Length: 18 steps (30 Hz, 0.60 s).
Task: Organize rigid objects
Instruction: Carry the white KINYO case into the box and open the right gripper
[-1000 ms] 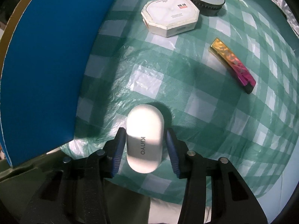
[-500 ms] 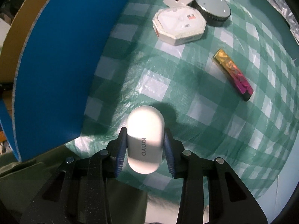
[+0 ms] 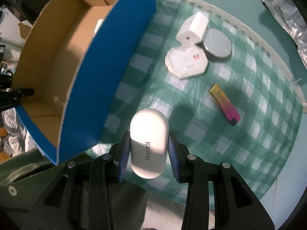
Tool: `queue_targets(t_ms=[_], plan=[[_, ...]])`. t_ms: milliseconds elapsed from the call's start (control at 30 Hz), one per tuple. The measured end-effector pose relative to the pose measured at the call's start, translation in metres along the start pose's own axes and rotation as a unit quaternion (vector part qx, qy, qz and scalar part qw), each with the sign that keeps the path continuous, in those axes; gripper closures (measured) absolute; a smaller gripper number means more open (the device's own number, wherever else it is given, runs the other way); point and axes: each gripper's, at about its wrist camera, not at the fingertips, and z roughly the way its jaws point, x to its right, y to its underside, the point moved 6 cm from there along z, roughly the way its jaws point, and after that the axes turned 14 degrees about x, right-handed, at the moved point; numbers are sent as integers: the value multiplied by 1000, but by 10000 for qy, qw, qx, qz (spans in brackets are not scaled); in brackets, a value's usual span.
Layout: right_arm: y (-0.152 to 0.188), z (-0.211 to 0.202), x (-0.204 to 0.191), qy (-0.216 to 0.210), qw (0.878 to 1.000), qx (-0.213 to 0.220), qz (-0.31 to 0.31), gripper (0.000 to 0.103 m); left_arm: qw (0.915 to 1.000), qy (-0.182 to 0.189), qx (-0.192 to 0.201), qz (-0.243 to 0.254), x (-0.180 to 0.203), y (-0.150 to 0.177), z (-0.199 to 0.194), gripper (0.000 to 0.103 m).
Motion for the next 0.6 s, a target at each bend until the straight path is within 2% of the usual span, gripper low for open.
queue_targets(t_ms=[233,600], plan=[[-26,-24,-9,-144,9997,118,-168,66,10000,-3,11,6,0,0,0,84],[-70,-32,-23,-242,9976,300,-576,66,10000,-5,10,13,1,0,0,84]])
